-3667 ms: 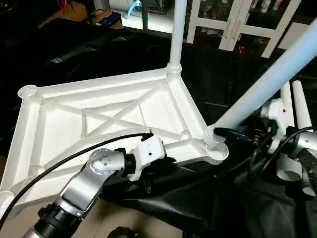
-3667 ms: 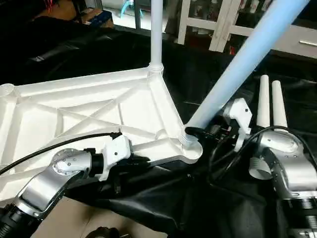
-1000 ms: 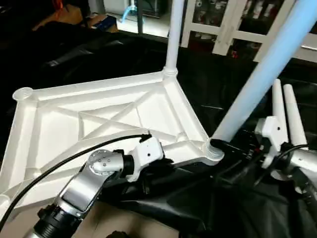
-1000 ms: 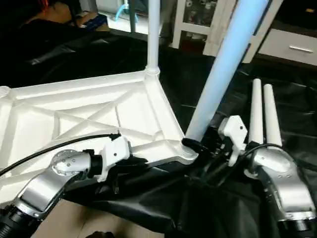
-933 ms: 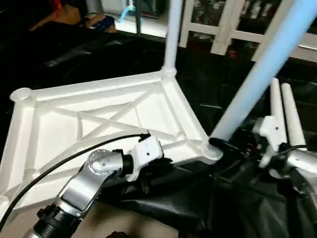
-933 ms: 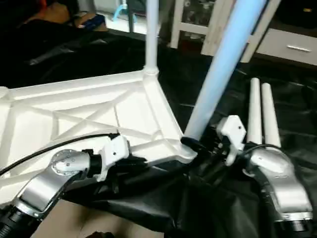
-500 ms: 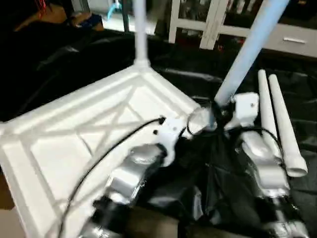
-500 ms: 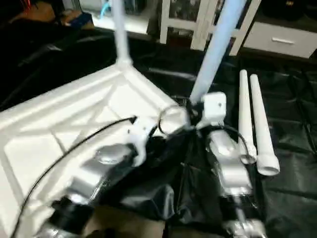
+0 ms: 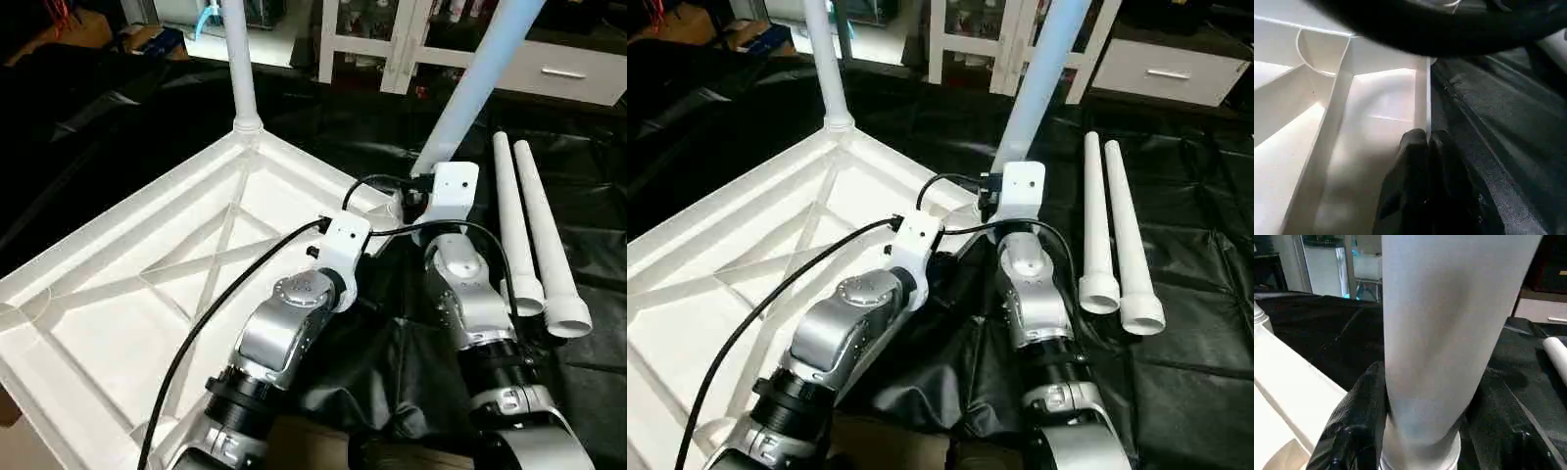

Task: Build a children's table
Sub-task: Insert table leg to table base

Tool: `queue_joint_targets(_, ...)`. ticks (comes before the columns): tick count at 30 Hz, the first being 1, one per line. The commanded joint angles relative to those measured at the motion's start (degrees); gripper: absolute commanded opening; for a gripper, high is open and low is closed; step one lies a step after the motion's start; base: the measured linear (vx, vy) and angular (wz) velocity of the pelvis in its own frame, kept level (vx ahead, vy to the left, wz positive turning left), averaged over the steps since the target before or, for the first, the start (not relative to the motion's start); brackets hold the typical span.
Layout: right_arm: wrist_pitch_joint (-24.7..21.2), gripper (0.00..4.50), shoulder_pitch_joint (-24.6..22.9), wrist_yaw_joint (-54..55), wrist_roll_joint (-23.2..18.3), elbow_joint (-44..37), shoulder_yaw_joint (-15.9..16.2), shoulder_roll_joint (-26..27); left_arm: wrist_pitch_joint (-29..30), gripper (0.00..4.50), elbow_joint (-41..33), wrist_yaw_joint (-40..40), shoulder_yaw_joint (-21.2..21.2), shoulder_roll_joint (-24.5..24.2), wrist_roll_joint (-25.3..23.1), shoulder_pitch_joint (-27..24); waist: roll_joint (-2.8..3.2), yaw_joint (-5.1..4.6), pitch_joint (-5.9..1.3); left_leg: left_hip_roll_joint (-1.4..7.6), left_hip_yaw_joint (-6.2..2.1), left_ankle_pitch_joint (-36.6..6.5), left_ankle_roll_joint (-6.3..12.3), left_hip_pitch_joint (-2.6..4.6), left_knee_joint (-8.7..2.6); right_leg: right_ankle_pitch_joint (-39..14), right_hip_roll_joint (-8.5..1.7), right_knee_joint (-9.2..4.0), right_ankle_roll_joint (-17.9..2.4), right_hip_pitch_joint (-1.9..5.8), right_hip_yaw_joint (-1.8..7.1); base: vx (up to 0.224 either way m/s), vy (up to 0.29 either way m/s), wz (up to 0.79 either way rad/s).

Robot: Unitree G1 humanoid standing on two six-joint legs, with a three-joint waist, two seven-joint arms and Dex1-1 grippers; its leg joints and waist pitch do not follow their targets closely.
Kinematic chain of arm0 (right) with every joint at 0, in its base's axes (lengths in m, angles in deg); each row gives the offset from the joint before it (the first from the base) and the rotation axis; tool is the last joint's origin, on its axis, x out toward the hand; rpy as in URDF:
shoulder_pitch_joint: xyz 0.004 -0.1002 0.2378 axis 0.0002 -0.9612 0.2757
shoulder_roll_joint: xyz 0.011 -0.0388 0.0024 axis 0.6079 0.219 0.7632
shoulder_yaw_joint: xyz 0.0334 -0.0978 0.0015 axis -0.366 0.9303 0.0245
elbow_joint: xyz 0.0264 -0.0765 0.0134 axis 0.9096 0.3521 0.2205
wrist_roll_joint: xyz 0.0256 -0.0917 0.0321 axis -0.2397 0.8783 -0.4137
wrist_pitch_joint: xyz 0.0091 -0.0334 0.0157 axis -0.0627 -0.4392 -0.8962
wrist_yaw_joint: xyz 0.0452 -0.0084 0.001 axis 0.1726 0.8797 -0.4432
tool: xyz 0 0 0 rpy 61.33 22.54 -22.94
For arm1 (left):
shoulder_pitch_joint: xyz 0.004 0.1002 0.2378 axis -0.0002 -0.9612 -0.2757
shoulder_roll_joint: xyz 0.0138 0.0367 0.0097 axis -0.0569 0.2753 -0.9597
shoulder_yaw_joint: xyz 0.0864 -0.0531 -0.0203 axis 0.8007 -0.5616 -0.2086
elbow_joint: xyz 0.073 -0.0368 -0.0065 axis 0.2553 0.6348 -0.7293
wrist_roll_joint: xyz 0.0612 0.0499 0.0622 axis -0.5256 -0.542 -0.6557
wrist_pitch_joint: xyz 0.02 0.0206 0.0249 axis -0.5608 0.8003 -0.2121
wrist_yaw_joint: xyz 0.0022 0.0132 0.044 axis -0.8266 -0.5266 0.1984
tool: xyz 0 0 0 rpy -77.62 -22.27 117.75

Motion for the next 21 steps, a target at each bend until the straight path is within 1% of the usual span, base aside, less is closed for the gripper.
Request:
queue_joint_targets(1,-3.34,1.85,-2.96,-1.25,-1.56,6.85,-2.20,-0.50,0.31,0.00,-0.03,-1.08,0.23,-1.44,-0.86,-0.46,0.18,0.32,-2.20,1.78,-0.34,-26.37,1.41,-0.09,-4.90,-23.87,-1.80,-3.24,-6.95,1.49,0.76,0.000,0.000,0.00)
queue_joint_targets(2,-3.81,1.85,-2.97,-2.81,-2.03,6.34,-2.07,-0.75,-1.17,0.00,-0.48,-2.91,1.21,-2.28,-0.83,-0.69,0.16,0.40,-2.30,1.77,-0.27,-26.08,1.57,0.04,-4.82,-24.11,-1.79,-3.28,-6.97,1.45,0.81,0.000,0.000,0.00)
queue_joint_targets(3,-4.98,1.85,-3.29,-6.66,-3.43,4.94,-1.84,-1.06,-4.62,0.00,-1.50,-7.46,3.03,-3.93,-0.09,-1.31,-0.07,0.45,-2.35,1.75,-0.33,-25.82,2.08,-0.14,-4.84,-24.55,-1.81,-3.30,-6.94,1.62,0.81,0.000,0.000,0.00)
queue_joint_targets(4,-4.98,1.85,-3.29,-6.66,-3.43,4.94,-1.84,-1.06,-4.62,0.00,-1.50,-7.46,3.03,-3.93,-0.09,-1.31,-0.06,0.44,-2.42,1.89,-0.40,-25.00,2.27,-0.44,-4.89,-24.25,-1.96,-3.04,-7.07,1.90,0.89,0.000,0.000,0.00)
queue_joint_targets(5,-5.80,1.85,-3.68,-8.71,-4.00,3.92,-1.46,-1.47,-5.69,0.00,-2.08,-9.64,3.99,-5.11,0.10,-1.65,0.02,0.52,-2.50,1.91,-0.40,-24.25,2.31,-0.49,-4.84,-23.64,-2.03,-2.97,-7.27,1.94,0.96,0.000,0.000,0.00)
queue_joint_targets(6,-9.23,1.85,-5.99,-16.18,-5.83,-1.02,0.52,-3.96,-9.38,0.00,-4.15,-17.26,7.24,-10.66,0.09,-3.09,-0.17,0.80,-2.56,1.97,-0.20,-23.21,2.69,-0.35,-4.71,-22.52,-1.97,-2.86,-7.59,1.82,1.18,0.000,0.000,0.00)
queue_joint_targets(7,-11.25,1.85,-7.50,-20.47,-7.19,-4.08,1.52,-5.59,-11.77,0.00,-5.30,-21.72,8.59,-13.72,0.44,-3.94,-0.39,1.04,-2.59,2.07,-0.07,-22.13,3.59,-0.34,-4.64,-21.90,-1.99,-2.67,-7.69,1.95,1.47,0.000,0.000,0.00)
queue_joint_targets(8,-11.25,1.85,-7.50,-20.47,-7.19,-4.08,1.52,-5.59,-11.77,0.00,-5.30,-21.72,8.59,-13.72,0.44,-3.94,-0.23,1.09,-2.53,2.02,-0.14,-21.05,4.05,-0.47,-4.67,-21.08,-1.96,-2.54,-7.97,2.12,1.49,0.000,0.000,0.00)
queue_joint_targets(9,-13.79,1.85,-9.88,-26.32,-9.44,-8.25,2.78,-8.42,-14.28,0.00,-6.78,-26.64,9.22,-17.57,1.26,-5.03,0.04,1.38,-2.31,2.12,0.06,-19.98,4.38,-0.33,-4.57,-20.18,-1.84,-2.59,-8.54,1.90,1.58,0.000,0.000,0.00)
queue_joint_targets(10,-15.24,1.85,-11.71,-30.52,-11.16,-11.12,3.66,-10.76,-16.54,0.00,-7.77,-30.01,9.24,-20.20,2.15,-5.80,0.08,1.73,-2.50,2.18,0.18,-19.48,4.63,-0.08,-4.36,-19.86,-1.85,-2.31,-9.16,1.91,1.73,0.000,0.000,0.00)
queue_joint_targets(11,-16.43,1.85,-14.01,-35.21,-12.95,-14.43,4.70,-13.78,-17.95,0.00,-9.09,-33.69,8.78,-22.92,3.48,-6.69,0.07,1.81,-2.55,2.32,0.27,-19.25,4.78,-0.05,-4.36,-20.07,-1.96,-2.19,-9.48,1.90,1.83,0.000,0.000,0.00)
queue_joint_targets(12,-17.56,1.85,-16.99,-40.58,-14.49,-18.31,5.86,-17.70,-19.17,0.00,-10.30,-37.59,8.20,-26.15,4.71,-7.57,0.30,2.21,-2.69,2.47,0.45,-18.21,4.96,0.19,-4.24,-19.74,-1.98,-1.99,-10.20,1.84,1.86,0.060,-0.044,0.06)
queue_joint_targets(13,-17.57,1.85,-17.03,-40.65,-14.51,-18.36,5.88,-17.75,-19.19,0.00,-10.31,-37.64,8.20,-26.19,4.73,-7.58,0.67,2.47,-2.52,2.41,0.50,-17.73,5.03,0.18,-4.24,-19.24,-1.83,-2.00,-10.41,1.79,1.89,0.078,-0.036,0.06)
queue_joint_targets(14,-18.27,1.85,-22.30,-49.58,-16.48,-24.29,7.67,-24.52,-21.01,0.00,-11.74,-43.86,7.25,-31.18,6.58,-8.95,1.00,3.01,-2.92,2.72,1.02,-13.49,5.33,0.60,-3.83,-12.36,-1.58,-1.24,-12.47,2.04,1.87,0.149,-0.042,0.09)
queue_joint_targets(15,-18.39,1.85,-25.10,-53.88,-17.71,-27.00,8.24,-27.70,-21.96,0.00,-12.24,-46.72,6.76,-33.36,7.57,-9.66,0.89,3.31,-3.15,2.78,1.23,-11.79,5.71,0.88,-3.58,-9.51,-1.49,-0.89,-13.07,2.24,1.83,0.115,-0.022,0.07)
queue_joint_targets(16,-18.50,1.85,-25.59,-54.63,-17.95,-27.50,8.26,-28.20,-22.20,0.00,-12.30,-47.20,6.71,-33.74,7.79,-9.78,0.96,3.48,-3.45,2.72,1.32,-6.61,7.28,0.81,-3.07,-0.93,-1.20,0.40,-15.08,2.57,1.88,0.135,-0.005,0.01)
queue_joint_targets(17,-19.15,1.85,-28.04,-57.89,-18.98,-29.46,8.29,-30.50,-22.61,0.00,-12.82,-49.66,6.40,-35.42,9.18,-10.54,1.28,3.54,-3.32,2.58,1.39,-4.55,8.09,0.67,-2.97,2.01,-1.06,0.65,-16.08,2.51,1.79,0.064,0.001,-0.02)
queue_joint_targets(18,-19.48,1.85,-28.92,-58.90,-19.27,-29.98,8.27,-31.24,-22.55,0.00,-13.05,-50.60,6.27,-35.97,9.78,-10.88,1.58,3.80,-3.54,2.59,1.60,-1.31,9.37,1.32,-2.52,6.56,-1.04,1.12,-17.77,2.34,1.78,0.103,0.006,0.01)
queue_joint_targets(19,-19.42,1.85,-30.18,-60.41,-19.02,-30.55,8.71,-32.49,-23.16,0.00,-13.48,-51.73,6.45,-36.75,10.28,-11.59,1.44,3.74,-3.64,2.48,1.66,0.20,9.93,1.37,-2.28,8.61,-0.98,1.42,-18.61,2.43,1.81,0.057,0.010,0.03)
queue_joint_targets(20,-18.94,1.85,-30.90,-61.32,-18.59,-30.65,9.14,-33.21,-23.13,0.00,-13.91,-52.34,6.54,-37.14,10.66,-12.14,1.28,3.87,-3.52,2.43,1.67,0.99,10.61,1.16,-2.11,9.90,-1.10,1.60,-19.28,2.67,1.84,0.057,0.010,0.03)
queue_joint_targets(21,-18.13,1.85,-31.92,-62.66,-17.87,-30.78,9.84,-34.26,-23.13,0.00,-14.56,-53.19,6.72,-37.71,11.19,-12.97,1.29,4.01,-3.49,2.57,1.53,0.13,10.66,0.97,-2.21,8.36,-1.45,1.62,-19.27,3.10,1.86,0.000,0.000,0.00)
